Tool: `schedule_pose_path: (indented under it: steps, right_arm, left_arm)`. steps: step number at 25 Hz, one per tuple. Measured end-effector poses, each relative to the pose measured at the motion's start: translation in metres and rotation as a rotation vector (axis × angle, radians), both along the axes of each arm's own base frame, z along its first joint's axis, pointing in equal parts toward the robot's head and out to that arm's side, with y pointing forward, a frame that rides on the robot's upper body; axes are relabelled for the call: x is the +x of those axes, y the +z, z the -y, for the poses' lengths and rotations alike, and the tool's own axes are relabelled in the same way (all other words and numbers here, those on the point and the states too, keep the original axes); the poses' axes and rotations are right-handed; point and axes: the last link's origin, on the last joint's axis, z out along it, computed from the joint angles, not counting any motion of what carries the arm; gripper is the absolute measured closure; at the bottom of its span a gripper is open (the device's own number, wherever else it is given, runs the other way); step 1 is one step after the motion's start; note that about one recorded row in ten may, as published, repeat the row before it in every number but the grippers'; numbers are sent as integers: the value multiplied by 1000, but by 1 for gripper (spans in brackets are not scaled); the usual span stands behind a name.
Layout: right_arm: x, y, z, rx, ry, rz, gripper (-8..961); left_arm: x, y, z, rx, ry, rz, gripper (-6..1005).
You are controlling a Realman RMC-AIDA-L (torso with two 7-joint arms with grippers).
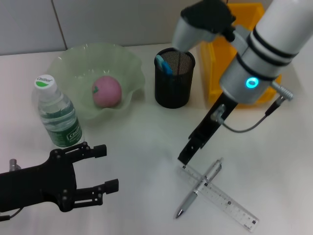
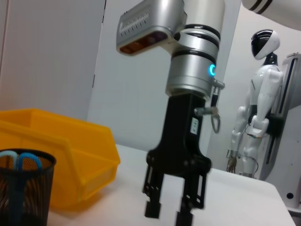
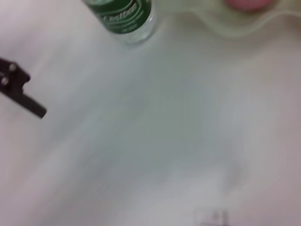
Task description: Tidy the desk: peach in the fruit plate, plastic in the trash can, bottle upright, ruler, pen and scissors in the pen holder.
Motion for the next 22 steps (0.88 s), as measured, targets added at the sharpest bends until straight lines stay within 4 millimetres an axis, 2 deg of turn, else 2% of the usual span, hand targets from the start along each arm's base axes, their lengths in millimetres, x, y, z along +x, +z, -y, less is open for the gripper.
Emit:
schedule_pose_path:
  steps: [8,22]
  right_arm:
    - [10,-29,6,-32,14,28,290]
    - [17,-50,12,-6,24,102,291]
  left_arm:
    - [-6,-8,1,-13,8,-61,169]
    - [-8,-8,2,-12,1,-71,170]
